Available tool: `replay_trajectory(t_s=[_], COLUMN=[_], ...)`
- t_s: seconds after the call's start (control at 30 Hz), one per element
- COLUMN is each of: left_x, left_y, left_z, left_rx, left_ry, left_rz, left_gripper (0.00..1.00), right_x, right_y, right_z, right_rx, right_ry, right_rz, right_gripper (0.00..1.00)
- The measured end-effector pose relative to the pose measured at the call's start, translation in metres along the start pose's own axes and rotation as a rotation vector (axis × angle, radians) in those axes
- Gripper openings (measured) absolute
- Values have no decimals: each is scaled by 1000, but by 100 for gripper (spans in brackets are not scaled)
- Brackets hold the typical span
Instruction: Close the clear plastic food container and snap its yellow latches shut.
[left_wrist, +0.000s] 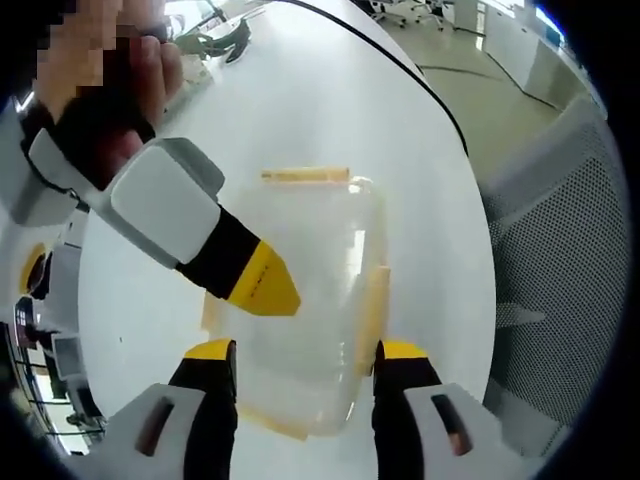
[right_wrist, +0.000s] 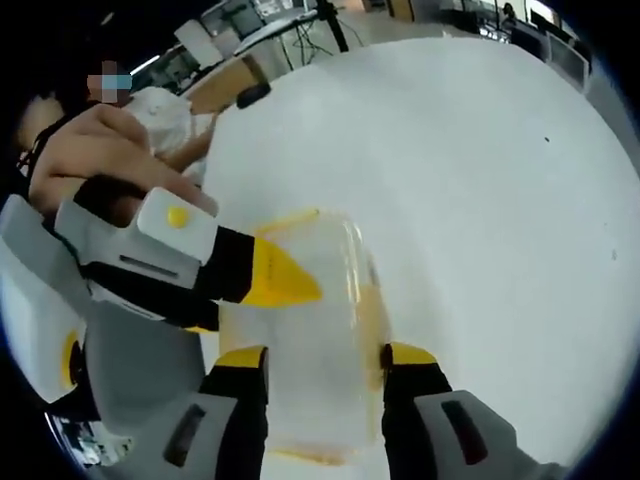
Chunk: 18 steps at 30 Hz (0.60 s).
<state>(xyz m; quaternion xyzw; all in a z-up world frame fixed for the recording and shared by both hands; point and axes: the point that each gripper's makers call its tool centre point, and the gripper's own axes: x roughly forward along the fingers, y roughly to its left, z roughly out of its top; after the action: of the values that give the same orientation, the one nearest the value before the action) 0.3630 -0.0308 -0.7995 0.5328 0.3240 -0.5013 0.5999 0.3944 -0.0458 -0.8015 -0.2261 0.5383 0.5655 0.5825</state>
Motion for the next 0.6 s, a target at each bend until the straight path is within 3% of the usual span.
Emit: replay_trajectory(t_s=[0.03,0.17,0.2,0.6], left_x=[0,0,0,1], left_y=[-2,-2,0,2], left_z=[-1,0,0,-2], left_rx=[-29,-23,11,-16], left_ry=[5,11,16,28], left_rz=[4,6,20,15], left_gripper=[53,52,52,53], right_x=[1,2,2,1], right_y=[-1,0,-1,0], right_z=[2,3,3,3], right_rx=[3,8,18,7], right_ry=[-16,-17,-13,-8], right_rz=[-2,-2,-6,-5], right_gripper=[42,42,41,43])
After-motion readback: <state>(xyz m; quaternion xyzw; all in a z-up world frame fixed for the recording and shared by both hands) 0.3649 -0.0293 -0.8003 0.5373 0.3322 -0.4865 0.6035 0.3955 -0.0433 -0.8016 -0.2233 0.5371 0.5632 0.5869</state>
